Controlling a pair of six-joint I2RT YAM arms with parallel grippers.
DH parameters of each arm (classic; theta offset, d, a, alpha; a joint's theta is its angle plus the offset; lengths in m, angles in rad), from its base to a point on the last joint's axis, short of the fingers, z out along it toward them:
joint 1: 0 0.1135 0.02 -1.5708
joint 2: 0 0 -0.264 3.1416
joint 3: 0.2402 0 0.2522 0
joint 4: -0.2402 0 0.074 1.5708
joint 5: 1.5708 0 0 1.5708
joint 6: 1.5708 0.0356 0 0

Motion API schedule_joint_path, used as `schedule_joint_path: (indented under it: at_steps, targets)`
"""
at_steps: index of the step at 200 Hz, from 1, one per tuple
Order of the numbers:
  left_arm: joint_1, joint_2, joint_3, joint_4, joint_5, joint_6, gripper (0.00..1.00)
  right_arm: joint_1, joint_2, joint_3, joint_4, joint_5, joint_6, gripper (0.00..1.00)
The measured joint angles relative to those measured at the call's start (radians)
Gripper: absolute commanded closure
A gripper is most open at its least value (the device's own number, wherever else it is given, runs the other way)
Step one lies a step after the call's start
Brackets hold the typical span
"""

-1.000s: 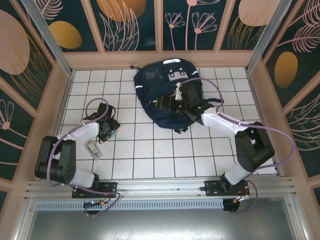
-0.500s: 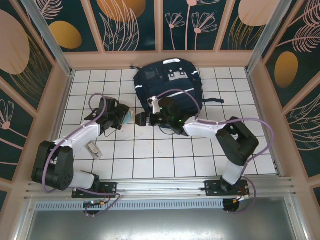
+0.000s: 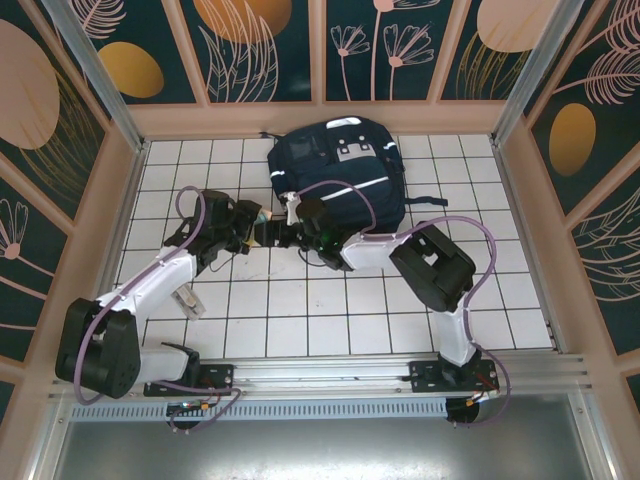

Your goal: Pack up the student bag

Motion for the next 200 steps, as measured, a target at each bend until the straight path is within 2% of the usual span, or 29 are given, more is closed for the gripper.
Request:
schedule_joint_path:
  at_steps: [18, 48, 61, 75, 82, 105, 137, 153, 163, 174, 200]
  targets:
    - [0.0, -0.002, -0.012, 0.01, 0.003, -0.012, 0.29, 0.0, 0.009, 0.011, 0.032, -0.002, 0.012, 0.34]
    - [0.0, 0.0, -0.024, 0.029, 0.008, -0.026, 0.27, 0.0, 0.015, 0.011, 0.059, -0.012, 0.034, 0.63]
    - [0.0, 0.003, -0.026, 0.032, 0.007, -0.028, 0.2, 0.001, 0.016, 0.012, 0.068, -0.019, 0.038, 0.76]
    - [0.0, 0.011, -0.026, 0.034, 0.008, -0.024, 0.02, 0.002, 0.016, 0.012, 0.077, -0.026, 0.053, 0.93]
    - [-0.001, 0.014, -0.026, 0.035, 0.01, -0.023, 0.01, 0.002, 0.016, 0.012, 0.077, -0.024, 0.057, 1.0]
    - [-0.005, 0.023, -0.008, 0.023, 0.003, 0.012, 0.01, -0.011, 0.015, 0.005, 0.074, -0.027, 0.067, 1.0]
    - [-0.009, 0.034, 0.095, -0.03, -0.076, 0.175, 0.01, -0.054, -0.042, -0.071, 0.036, -0.027, 0.068, 1.0]
    - [-0.011, 0.034, 0.133, -0.027, -0.111, 0.277, 0.02, -0.094, -0.12, -0.131, -0.014, -0.022, 0.067, 1.0]
    - [-0.014, 0.036, 0.146, -0.026, -0.117, 0.34, 0.09, -0.125, -0.177, -0.159, -0.045, -0.02, 0.066, 1.0]
    - [-0.022, 0.05, 0.16, -0.021, -0.116, 0.402, 0.12, -0.163, -0.246, -0.186, -0.08, -0.019, 0.063, 1.0]
    - [-0.074, 0.13, 0.234, -0.036, -0.115, 0.555, 0.15, -0.266, -0.417, -0.241, -0.145, -0.022, 0.056, 1.0]
